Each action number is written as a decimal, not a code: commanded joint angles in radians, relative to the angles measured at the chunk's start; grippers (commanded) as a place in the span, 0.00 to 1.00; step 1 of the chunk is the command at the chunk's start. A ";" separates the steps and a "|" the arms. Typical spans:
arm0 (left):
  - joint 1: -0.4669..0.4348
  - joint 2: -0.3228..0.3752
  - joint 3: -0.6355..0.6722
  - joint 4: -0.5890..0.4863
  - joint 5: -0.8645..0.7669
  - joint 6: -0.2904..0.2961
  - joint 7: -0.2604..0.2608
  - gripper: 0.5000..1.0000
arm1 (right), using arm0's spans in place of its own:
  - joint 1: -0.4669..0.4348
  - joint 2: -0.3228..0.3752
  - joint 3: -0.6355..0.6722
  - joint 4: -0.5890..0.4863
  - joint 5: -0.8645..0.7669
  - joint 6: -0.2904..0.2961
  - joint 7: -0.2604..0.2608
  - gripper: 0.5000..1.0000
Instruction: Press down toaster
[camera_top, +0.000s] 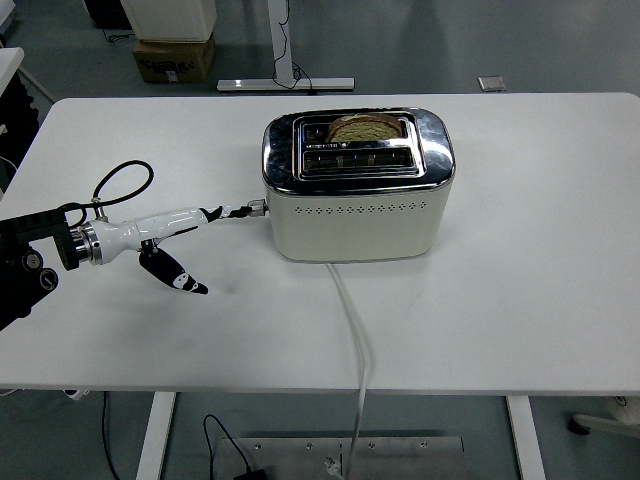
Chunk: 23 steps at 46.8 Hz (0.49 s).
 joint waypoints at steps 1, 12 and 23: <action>0.000 0.001 0.000 0.003 -0.002 0.000 0.000 1.00 | 0.000 0.000 0.000 0.000 0.000 0.000 0.000 1.00; 0.000 0.000 0.000 0.017 -0.005 0.000 0.000 1.00 | 0.000 0.000 0.000 0.000 0.000 0.000 0.000 1.00; 0.002 0.000 0.000 0.023 -0.019 0.000 0.000 1.00 | 0.000 0.000 0.000 0.000 0.000 0.000 0.000 1.00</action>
